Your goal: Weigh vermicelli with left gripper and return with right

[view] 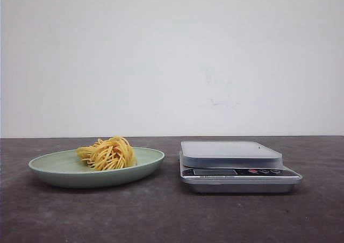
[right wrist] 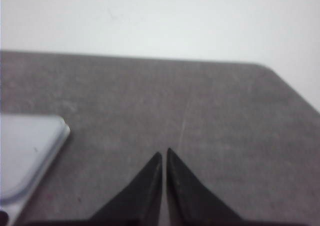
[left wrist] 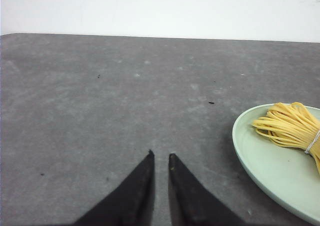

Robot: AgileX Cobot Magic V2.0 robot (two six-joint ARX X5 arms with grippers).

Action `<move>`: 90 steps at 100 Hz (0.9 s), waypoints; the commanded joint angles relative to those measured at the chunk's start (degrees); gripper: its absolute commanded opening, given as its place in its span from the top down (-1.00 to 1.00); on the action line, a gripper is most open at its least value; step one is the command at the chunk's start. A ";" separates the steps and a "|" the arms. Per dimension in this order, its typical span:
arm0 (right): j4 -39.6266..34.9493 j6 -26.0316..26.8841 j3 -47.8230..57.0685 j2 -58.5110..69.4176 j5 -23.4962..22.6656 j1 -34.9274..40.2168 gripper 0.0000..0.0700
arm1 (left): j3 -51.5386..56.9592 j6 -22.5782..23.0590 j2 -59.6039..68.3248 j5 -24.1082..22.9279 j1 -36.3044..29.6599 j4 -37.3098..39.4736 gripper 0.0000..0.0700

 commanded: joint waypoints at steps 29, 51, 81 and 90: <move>1.27 -0.22 -3.06 -0.22 -0.55 -0.13 0.98 | -1.03 0.46 0.07 0.07 0.04 -0.42 0.96; 1.14 0.07 -3.06 -0.22 -1.55 -0.13 0.98 | -1.03 0.46 0.04 0.04 0.04 -0.42 0.97; 2.47 1.49 -3.04 -0.22 -1.40 -0.02 0.98 | -1.03 0.46 0.04 0.04 0.07 -0.42 0.96; 3.34 1.49 -3.04 -0.22 -1.38 -0.02 0.98 | -1.03 0.46 0.04 0.04 0.07 -0.42 0.96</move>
